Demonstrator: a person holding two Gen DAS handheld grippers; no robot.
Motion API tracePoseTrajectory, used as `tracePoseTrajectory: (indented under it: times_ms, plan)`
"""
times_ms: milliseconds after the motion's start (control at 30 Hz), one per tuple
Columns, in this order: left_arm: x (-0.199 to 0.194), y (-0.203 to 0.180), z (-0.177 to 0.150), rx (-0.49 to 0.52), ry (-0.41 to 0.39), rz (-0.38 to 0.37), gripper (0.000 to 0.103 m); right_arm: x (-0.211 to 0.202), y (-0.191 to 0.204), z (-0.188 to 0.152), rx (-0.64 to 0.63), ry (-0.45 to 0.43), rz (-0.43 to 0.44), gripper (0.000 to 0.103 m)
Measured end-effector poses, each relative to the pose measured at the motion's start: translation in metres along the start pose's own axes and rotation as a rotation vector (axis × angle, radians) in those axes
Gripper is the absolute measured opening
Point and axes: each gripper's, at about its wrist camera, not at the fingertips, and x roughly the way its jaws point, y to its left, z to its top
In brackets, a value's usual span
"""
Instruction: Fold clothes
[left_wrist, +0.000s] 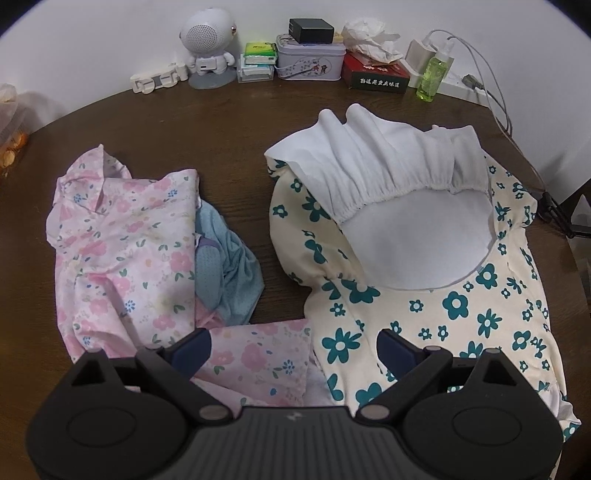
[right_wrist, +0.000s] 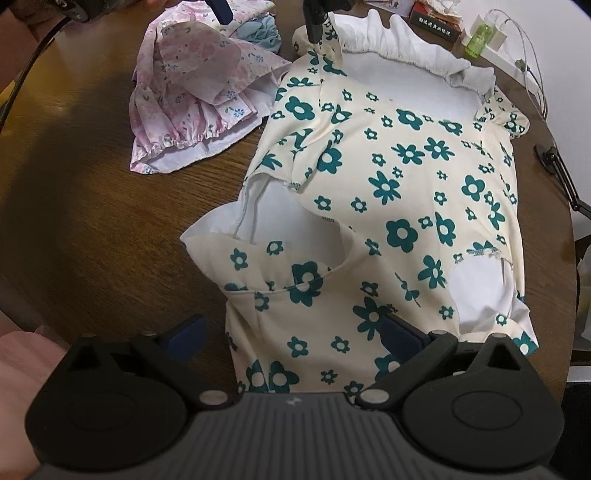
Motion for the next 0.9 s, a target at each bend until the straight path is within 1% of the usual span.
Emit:
tracePoseTrajectory:
  times_ms: [167,533,900]
  plan:
    - [-0.002,0.005,-0.002,-0.009,-0.007,-0.004,0.096,0.002,0.001,0.000,0.002,0.000,0.003,0.099]
    - [0.001,0.004,-0.004,-0.001,-0.005,-0.004,0.096,0.004,0.000,-0.007,0.022,0.000,0.010,0.099]
    - [0.002,-0.006,-0.005,0.025,-0.013,-0.003,0.097,0.007,-0.004,-0.014,0.043,-0.007,0.032,0.099]
